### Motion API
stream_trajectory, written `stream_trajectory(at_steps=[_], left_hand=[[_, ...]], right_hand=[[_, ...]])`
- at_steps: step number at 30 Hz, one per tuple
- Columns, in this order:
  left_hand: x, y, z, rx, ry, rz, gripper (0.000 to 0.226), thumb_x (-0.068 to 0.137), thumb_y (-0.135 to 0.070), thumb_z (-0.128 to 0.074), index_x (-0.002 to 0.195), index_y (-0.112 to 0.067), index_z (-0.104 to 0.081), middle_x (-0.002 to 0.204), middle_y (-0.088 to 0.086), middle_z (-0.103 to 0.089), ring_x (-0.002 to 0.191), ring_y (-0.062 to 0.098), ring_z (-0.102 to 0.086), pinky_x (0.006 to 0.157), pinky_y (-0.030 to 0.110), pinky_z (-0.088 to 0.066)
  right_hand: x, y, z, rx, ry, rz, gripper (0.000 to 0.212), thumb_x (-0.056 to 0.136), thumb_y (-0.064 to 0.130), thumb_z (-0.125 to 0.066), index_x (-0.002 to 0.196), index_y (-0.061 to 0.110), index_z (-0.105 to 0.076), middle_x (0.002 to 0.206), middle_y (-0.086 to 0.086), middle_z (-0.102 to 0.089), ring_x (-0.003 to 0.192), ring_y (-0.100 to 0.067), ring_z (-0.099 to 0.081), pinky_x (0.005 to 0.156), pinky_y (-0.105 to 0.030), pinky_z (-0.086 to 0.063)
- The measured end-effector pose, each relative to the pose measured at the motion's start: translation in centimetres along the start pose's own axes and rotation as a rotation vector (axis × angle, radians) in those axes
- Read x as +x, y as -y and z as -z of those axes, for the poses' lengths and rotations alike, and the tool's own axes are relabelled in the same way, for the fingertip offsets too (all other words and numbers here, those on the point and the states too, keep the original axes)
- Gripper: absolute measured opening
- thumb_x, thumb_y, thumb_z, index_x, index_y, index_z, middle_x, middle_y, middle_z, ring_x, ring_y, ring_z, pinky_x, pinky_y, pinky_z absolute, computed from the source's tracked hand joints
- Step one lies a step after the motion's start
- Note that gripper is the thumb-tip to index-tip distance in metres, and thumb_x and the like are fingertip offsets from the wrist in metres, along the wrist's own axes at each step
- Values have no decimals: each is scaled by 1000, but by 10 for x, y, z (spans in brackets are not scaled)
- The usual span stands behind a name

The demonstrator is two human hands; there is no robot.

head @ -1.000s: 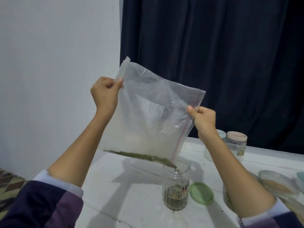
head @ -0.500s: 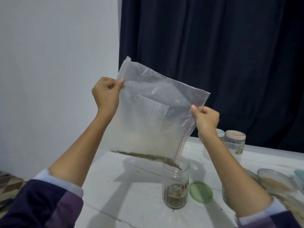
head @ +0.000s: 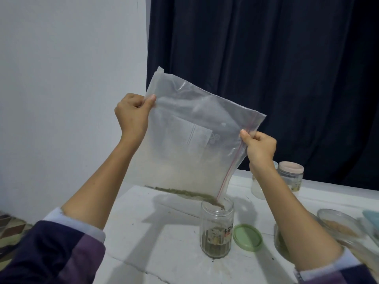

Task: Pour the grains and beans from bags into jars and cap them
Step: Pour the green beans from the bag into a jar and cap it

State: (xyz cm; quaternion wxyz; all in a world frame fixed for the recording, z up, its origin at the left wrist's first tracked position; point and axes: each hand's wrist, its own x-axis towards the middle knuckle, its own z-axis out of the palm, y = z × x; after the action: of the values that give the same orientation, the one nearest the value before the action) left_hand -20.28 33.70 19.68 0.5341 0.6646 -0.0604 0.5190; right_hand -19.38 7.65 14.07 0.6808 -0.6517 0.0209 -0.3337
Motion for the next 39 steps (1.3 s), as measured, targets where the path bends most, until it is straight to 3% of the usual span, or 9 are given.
stream_trajectory(at_steps=[3, 7, 11, 15, 22, 28, 30, 35, 39], left_hand=[[0, 0, 1, 2, -4, -4, 27, 84, -27, -68, 79, -1, -72, 84, -5, -60, 72, -1, -55, 70, 8, -42], [-1, -2, -1, 8, 8, -15, 28, 84, -27, -68, 78, 0, -71, 82, -5, -59, 72, -1, -55, 68, 6, -41], [-2, -2, -1, -1, 10, -13, 26, 85, -26, -68, 78, -1, -72, 78, -10, -57, 70, -2, -54, 68, 5, -40], [-2, -2, -2, -5, 11, -21, 27, 84, -28, -68, 78, -1, -72, 76, -12, -56, 68, -6, -54, 67, 5, -39], [-2, -5, -5, -17, 21, -41, 31, 84, -29, -68, 78, 1, -71, 78, -9, -57, 74, 2, -55, 71, 11, -43], [-1, -9, -8, -13, 21, -60, 30, 85, -29, -68, 79, 0, -71, 78, -10, -57, 72, 0, -55, 69, 7, -41], [-1, -10, -8, -13, 26, -66, 30, 85, -29, -68, 78, 0, -71, 78, -11, -57, 72, 0, -55, 69, 8, -41], [-1, -11, -9, -15, 29, -74, 30, 84, -29, -69, 79, 0, -72, 78, -10, -57, 72, 0, -55, 68, 8, -41], [0, -11, -9, -11, 32, -79, 32, 84, -30, -69, 78, 1, -71, 77, -11, -57, 72, 0, -55, 69, 9, -42]], right_hand=[[-2, 1, 0, -7, 36, -8, 21, 87, 16, -69, 68, 8, -66, 71, -3, -65, 70, -15, -60, 66, -22, -49], [-3, -1, -1, -15, 3, -12, 23, 88, 18, -68, 72, 2, -63, 70, -7, -60, 69, -19, -54, 72, -32, -53], [-3, -4, -1, -16, -7, -18, 26, 89, 18, -67, 69, 2, -61, 71, -8, -59, 69, -19, -54, 71, -31, -51], [-4, -3, -1, -24, -5, -15, 27, 87, 18, -69, 76, -6, -63, 71, -11, -59, 69, -20, -53, 78, -39, -54], [-5, -3, 1, 8, -73, -14, 26, 86, 17, -70, 62, 12, -61, 66, -1, -60, 65, -13, -53, 68, -29, -50], [-4, -3, 1, 28, -65, -27, 23, 86, 18, -70, 67, 7, -63, 71, -4, -64, 72, -18, -58, 81, -40, -55], [-4, -3, 1, 17, -42, -40, 24, 86, 17, -71, 75, -3, -65, 73, -6, -64, 71, -18, -56, 83, -43, -54], [-5, -2, 4, 48, -43, -66, 18, 85, 16, -72, 68, 12, -66, 74, -1, -67, 74, -16, -62, 79, -32, -56], [-5, -2, 4, 73, -62, -65, 21, 86, 15, -71, 66, 12, -64, 72, -1, -65, 72, -15, -60, 73, -27, -54]])
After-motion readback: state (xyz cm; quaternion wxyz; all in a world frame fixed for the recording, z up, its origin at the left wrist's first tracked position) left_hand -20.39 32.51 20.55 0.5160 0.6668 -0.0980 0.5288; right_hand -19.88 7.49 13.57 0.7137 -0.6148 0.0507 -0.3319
